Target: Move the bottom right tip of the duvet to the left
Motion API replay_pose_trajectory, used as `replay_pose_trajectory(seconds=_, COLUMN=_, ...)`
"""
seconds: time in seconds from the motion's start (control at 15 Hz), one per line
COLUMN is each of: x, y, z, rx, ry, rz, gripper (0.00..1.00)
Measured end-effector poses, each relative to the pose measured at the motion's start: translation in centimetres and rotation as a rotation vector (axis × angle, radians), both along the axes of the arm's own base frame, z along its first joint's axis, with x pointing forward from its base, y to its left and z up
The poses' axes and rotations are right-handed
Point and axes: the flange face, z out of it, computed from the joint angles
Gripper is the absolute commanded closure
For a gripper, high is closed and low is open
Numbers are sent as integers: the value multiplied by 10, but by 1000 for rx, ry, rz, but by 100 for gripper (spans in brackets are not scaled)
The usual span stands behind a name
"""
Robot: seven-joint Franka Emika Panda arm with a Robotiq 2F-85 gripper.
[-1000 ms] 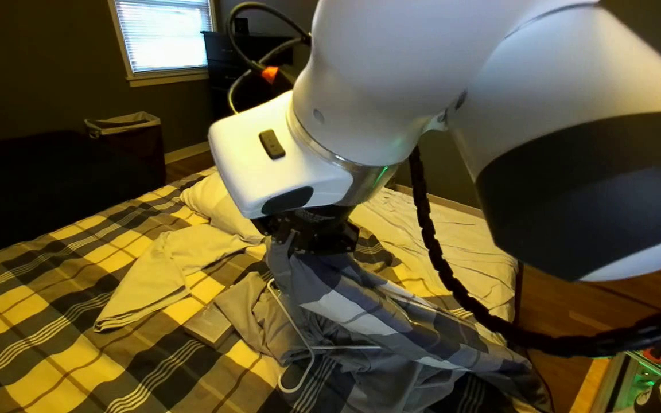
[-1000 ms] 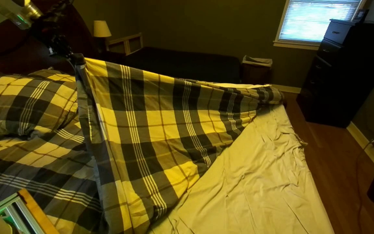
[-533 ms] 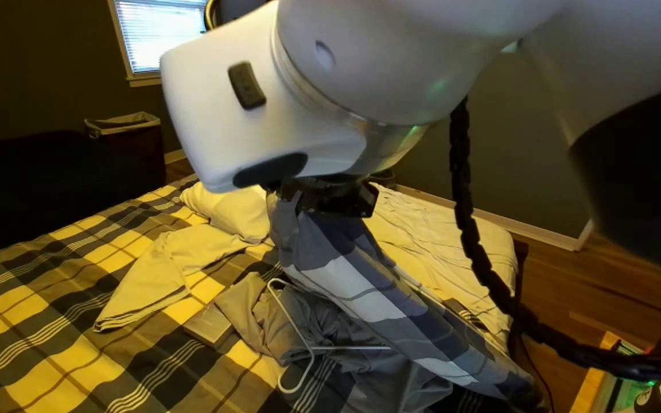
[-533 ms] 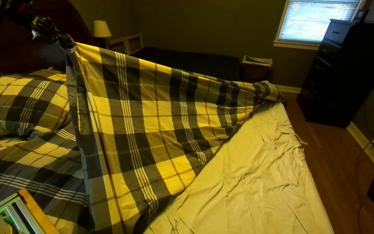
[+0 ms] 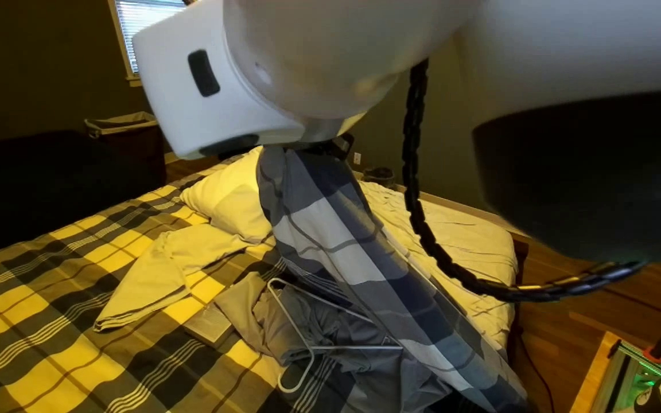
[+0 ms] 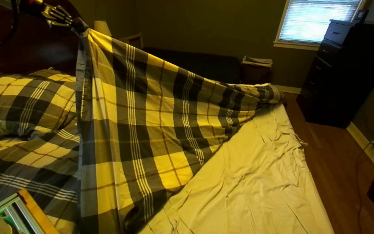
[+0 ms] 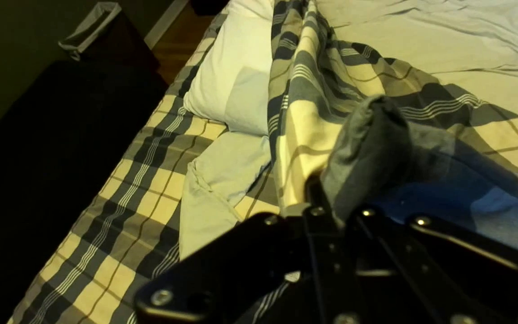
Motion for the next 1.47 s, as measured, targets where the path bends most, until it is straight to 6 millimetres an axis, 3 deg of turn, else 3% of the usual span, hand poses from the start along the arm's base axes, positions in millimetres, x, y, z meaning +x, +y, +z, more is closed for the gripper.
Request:
replay_pose_trajectory(seconds=0.4, x=63, y=-16, z=-44, rx=20, ry=-68, rz=-43, gripper=98)
replay_pose_trajectory(seconds=0.6, x=96, y=-19, z=-83, rx=31, ry=-97, rz=-57, gripper=98)
replay_pose_trajectory(seconds=0.8, x=125, y=-9, z=-133, rx=35, ry=-109, rz=-33, gripper=98)
replay_pose_trajectory(seconds=1.13, x=154, y=25, z=-216, rx=47, ry=-92, rz=-13, gripper=98)
replay_pose_trajectory(seconds=1.47, x=142, y=91, z=-296, rx=53, ry=-20, rz=52, gripper=98)
